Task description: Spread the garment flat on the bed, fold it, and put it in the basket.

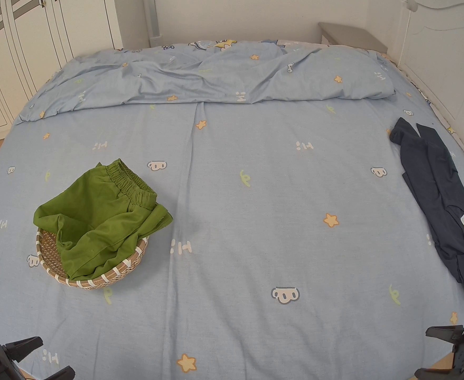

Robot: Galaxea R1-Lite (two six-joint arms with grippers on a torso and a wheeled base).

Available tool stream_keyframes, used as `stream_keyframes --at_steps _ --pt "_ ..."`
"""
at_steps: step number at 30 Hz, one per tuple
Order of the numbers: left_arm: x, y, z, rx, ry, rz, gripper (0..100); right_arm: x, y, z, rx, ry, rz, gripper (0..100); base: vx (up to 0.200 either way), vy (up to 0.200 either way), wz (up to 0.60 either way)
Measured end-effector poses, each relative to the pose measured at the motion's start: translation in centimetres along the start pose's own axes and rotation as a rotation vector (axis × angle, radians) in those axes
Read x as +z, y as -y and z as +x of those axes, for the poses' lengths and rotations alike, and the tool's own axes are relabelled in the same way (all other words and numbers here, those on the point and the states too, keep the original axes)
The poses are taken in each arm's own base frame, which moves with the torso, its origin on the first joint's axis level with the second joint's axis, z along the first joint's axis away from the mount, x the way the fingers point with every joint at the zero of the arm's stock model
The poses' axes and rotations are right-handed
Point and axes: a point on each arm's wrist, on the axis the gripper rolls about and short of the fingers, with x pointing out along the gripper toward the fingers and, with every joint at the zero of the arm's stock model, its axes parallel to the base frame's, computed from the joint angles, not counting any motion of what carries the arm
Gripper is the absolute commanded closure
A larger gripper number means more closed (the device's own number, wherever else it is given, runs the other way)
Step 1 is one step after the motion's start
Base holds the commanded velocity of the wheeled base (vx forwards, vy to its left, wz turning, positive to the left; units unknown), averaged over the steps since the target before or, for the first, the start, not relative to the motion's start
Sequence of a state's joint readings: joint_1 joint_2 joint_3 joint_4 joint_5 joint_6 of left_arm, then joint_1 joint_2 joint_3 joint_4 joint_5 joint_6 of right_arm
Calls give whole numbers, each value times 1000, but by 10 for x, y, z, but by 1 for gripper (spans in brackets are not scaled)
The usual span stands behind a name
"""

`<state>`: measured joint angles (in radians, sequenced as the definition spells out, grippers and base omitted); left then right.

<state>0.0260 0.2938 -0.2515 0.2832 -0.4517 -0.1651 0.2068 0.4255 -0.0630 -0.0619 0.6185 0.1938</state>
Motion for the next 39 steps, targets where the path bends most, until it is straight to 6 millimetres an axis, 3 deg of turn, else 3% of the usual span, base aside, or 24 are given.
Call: stream_keyframes --at_steps 4,11,21,26,31,35,39 --pt "-17 -5 -3 84 135 90 0 -11 -4 -11 -55 107 -33 0 0 0 0" --pt "-33 -15 -2 367 309 222 0 -20 -1 -21 -396 297 -54 0 0 0 0" --pt "-40 -19 0 414 352 238 0 -21 2 -25 -733 455 -43 0 0 0 0" --pt "-40 -19 0 416 357 239 0 -24 0 -27 -882 454 -158 0 0 0 0" --pt "-40 -19 0 415 359 240 0 -30 -1 -25 -834 363 -282 0 0 0 0" --pt "-40 -19 0 414 359 241 0 -32 -2 -25 -784 350 -266 0 0 0 0" --pt "-40 -19 0 414 360 240 0 -32 -2 -27 -864 376 -240 0 0 0 0"
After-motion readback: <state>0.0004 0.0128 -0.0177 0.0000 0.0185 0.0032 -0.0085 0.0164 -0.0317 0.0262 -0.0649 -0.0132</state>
